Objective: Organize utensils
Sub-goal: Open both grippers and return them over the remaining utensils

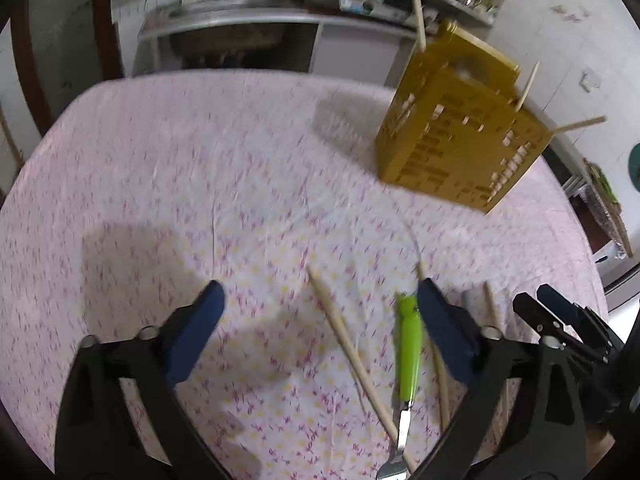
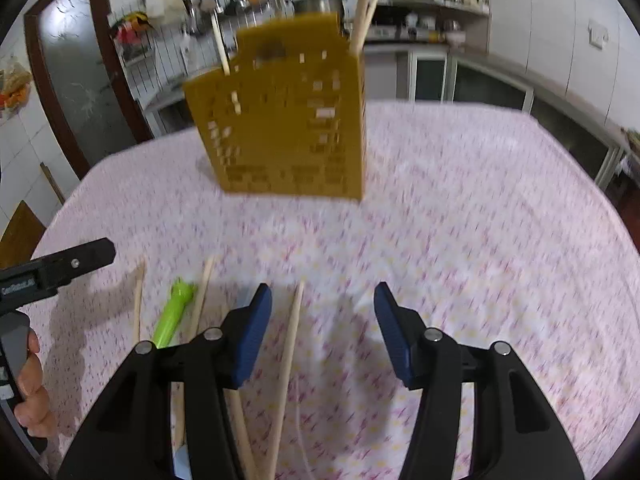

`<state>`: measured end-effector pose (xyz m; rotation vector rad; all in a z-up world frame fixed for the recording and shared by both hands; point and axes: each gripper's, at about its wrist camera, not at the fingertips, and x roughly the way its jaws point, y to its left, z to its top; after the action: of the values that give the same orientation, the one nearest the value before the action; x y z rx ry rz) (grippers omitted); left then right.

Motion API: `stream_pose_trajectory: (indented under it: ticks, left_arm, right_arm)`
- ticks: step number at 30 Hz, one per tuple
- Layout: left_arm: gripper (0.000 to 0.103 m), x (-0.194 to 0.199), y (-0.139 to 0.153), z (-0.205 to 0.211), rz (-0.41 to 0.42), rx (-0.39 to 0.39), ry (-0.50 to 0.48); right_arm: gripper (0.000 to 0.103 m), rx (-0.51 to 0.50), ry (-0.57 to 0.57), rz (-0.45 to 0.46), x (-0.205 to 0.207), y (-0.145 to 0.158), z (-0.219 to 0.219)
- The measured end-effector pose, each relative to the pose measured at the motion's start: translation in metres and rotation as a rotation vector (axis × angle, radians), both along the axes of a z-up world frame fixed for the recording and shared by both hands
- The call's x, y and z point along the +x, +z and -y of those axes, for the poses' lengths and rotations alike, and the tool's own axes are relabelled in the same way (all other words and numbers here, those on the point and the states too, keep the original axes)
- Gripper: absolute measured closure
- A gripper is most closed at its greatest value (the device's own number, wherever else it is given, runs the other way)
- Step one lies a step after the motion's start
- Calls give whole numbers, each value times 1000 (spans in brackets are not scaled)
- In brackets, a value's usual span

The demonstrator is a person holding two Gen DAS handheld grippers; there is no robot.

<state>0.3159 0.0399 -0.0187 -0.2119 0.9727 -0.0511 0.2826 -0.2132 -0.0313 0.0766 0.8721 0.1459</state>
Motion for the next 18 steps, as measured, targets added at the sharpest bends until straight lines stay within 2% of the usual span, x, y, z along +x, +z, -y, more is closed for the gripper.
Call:
stream_pose_trajectory:
  ticks: [1,5,7,11,12,14,18]
  left_arm:
    - [26,-1,-3,4,-15,2,-12]
    - [36,-1,-8,16,-59,20,-37]
    - [43,0,-12,21,-79,34,-39]
    - [60,9,-26,22,-158,-16,-42]
    - [62,13,-29,22,-175,-25,-41]
    - [66,15,-32,23,-176,-13,-32]
    - [67,21,-34,30,-191,31,-40]
  right_arm:
    - [52,-1,-2,-21,0,-4,-2]
    - [60,-2,13,-62,2,-10,-9]
    - [72,7,33,-84,2,-14,-14]
    - [79,-2,47,-120,4,-20,-19]
    - [83,-6,48,-125,5,-21,-19]
    - [85,-8,48,-132,5,-23,-19]
    - [89,-20,50,-148,6,-22,-18]
